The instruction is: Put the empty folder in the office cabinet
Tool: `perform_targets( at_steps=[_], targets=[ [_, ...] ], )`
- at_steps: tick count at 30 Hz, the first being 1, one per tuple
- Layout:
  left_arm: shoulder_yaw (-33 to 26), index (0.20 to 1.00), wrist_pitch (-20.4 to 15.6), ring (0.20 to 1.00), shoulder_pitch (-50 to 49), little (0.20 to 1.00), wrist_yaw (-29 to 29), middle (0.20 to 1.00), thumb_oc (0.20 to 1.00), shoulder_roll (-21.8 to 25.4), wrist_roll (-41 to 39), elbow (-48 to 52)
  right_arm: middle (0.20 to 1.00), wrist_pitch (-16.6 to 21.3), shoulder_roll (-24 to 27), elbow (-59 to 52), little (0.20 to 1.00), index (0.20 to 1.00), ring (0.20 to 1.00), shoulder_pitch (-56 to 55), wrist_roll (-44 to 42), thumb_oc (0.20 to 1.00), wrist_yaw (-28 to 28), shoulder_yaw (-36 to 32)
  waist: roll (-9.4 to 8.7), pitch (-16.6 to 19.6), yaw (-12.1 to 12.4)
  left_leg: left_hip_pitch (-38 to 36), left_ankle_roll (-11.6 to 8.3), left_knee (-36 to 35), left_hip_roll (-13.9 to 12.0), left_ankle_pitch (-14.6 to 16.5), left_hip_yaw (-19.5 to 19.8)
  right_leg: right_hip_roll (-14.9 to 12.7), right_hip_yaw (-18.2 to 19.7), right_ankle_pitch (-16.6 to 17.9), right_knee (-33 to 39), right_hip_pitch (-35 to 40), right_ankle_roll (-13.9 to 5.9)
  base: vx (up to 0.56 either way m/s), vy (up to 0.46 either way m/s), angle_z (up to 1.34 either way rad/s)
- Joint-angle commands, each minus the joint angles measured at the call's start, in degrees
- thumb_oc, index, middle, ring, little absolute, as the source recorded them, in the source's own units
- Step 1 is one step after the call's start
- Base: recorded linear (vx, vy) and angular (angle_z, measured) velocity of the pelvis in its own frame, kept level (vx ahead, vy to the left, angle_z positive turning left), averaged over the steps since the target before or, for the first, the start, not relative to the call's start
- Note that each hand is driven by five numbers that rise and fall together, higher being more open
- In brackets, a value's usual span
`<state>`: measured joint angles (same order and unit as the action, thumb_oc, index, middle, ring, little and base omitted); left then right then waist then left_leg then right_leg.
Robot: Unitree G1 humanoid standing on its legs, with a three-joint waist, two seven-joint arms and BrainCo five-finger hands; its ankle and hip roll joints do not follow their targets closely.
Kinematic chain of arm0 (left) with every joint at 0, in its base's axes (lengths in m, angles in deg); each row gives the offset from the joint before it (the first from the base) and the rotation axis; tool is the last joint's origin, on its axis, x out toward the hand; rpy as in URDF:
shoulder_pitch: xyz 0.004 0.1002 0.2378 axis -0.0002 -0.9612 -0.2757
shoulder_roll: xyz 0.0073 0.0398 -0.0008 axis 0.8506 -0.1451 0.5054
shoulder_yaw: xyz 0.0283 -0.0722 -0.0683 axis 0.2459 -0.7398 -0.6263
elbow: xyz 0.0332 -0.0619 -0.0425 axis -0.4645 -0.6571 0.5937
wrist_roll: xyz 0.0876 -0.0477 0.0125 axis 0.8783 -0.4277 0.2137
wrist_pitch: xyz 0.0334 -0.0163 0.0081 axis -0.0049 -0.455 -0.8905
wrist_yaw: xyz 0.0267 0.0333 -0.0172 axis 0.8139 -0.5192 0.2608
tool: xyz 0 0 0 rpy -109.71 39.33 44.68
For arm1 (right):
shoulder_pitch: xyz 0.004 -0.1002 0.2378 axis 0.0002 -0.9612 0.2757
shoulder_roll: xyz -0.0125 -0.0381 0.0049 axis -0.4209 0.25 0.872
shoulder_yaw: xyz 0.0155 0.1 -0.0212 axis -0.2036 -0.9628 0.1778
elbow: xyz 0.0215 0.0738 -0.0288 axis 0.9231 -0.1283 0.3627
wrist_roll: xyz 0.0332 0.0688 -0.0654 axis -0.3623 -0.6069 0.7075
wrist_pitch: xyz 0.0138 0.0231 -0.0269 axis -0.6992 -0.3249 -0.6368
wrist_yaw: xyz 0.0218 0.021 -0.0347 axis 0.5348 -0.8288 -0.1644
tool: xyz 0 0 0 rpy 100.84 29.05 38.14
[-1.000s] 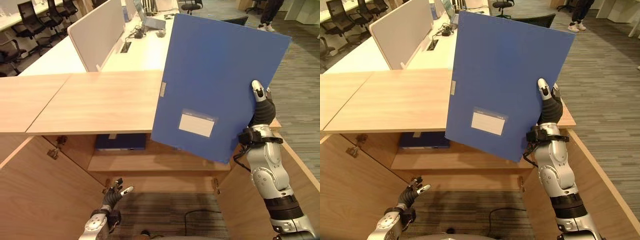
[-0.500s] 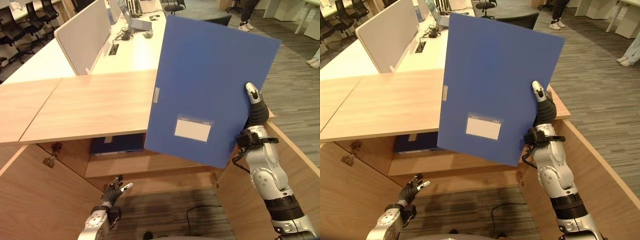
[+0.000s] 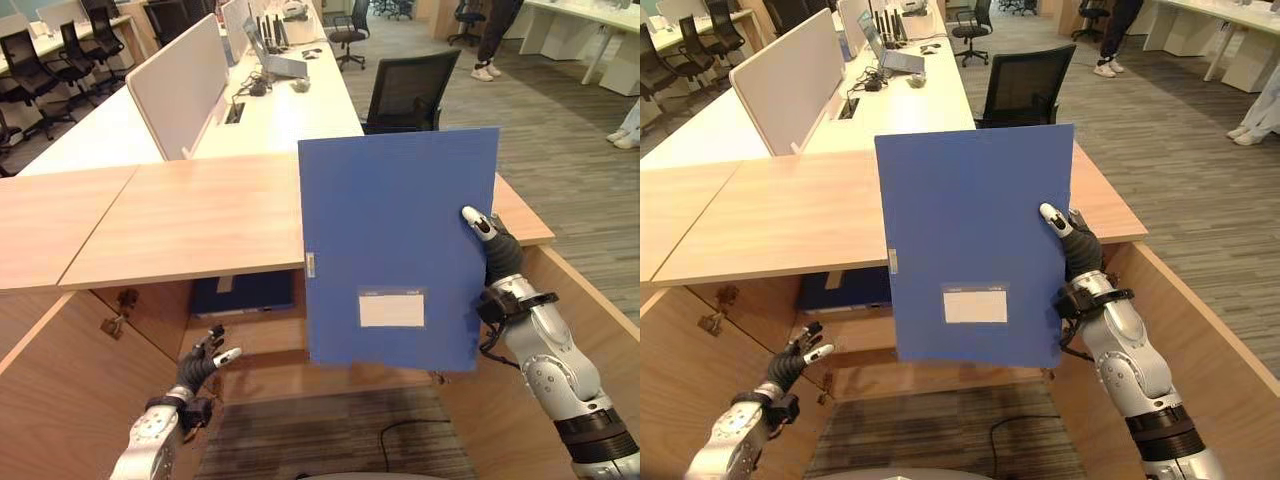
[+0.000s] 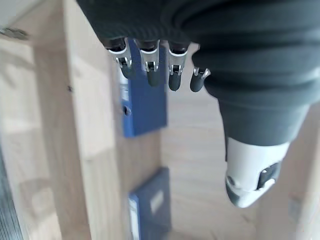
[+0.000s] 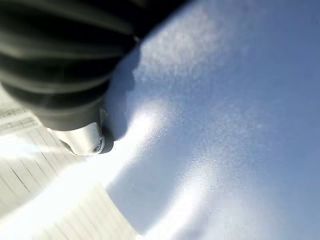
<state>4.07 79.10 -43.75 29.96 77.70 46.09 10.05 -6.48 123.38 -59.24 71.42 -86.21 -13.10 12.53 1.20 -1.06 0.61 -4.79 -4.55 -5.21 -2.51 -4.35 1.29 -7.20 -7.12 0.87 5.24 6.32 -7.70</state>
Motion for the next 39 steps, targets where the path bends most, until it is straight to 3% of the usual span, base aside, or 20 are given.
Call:
perform_targets(
  at_steps=[1, 7, 13, 22, 39],
  targets=[
    [-3.14, 1.0, -2.4, 1.0, 1.48, 1.0, 7.93, 1.0, 1.0, 6.89, -8.3, 4.25, 0.2, 1.6, 0.56, 0.43, 0.2, 0.2, 0.2, 0.09, 0.79, 0.2, 3.7, -1.25, -2.59, 3.08, 1.64, -1.21, 2.01, 0.81, 0.76, 5.56, 1.93, 0.23, -2.1, 0.56, -4.38, -2.48, 0.47, 0.01, 0.002, 0.09],
    [-4.9, 1.0, -1.09, 1.0, 0.88, 1.0, 14.91, 1.0, 1.0, 12.76, -15.38, 13.39, 0.2, 1.34, -1.16, 2.16, 0.2, 0.2, 0.2, -3.05, 3.23, 0.2, 6.7, -1.64, -3.61, 3.77, 2.51, -1.44, 2.39, 0.48, 1.22, 5.6, 3.13, -0.1, -2.66, 0.53, -4.09, -1.88, 0.11, 0.01, 0.001, 0.11],
    [0.11, 1.0, 1.38, 1.0, 1.44, 1.0, 16.53, 1.0, 1.0, 9.96, -20.16, 19.66, 0.2, 0.37, -4.5, -0.07, 0.2, 0.2, 0.2, -3.62, 3.44, 0.2, 8.42, 1.76, -4.05, 4.22, 2.41, -1.76, 2.75, 0.25, 1.23, 5.73, 3.62, -0.19, -2.71, 0.47, -3.82, -1.35, 0.11, 0.0, -0.002, 0.02],
    [9.3, 1.0, 1.98, 1.0, 5.2, 1.0, 13.21, 1.0, 1.0, 3.96, -15.99, 18.59, 0.2, 0.15, -9.51, -3.95, 0.2, 0.2, 0.2, -0.39, 0.89, 0.2, 7.24, 5.92, -4.2, 4.36, 1.82, -2.09, 3.02, 0.21, 1.08, 5.96, 3.61, -0.07, -2.13, 0.69, -3.13, -0.88, 0.24, 0.0, 0.0, 0.0],
    [12.79, 1.0, 3.17, 1.0, 6.6, 1.0, 12.52, 1.0, 1.0, 2.32, -15.24, 19.16, 0.2, -0.29, -11.36, -4.95, 0.2, 0.2, 0.2, 1.07, 0.52, 0.2, 6.4, 7.75, -4.15, 4.57, 1.42, -2.26, 3.16, 0.21, 1.06, 6.11, 3.51, 0.09, -1.82, 0.87, -2.76, -0.59, 0.26, 0.0, 0.0, 0.0]
  ],
)
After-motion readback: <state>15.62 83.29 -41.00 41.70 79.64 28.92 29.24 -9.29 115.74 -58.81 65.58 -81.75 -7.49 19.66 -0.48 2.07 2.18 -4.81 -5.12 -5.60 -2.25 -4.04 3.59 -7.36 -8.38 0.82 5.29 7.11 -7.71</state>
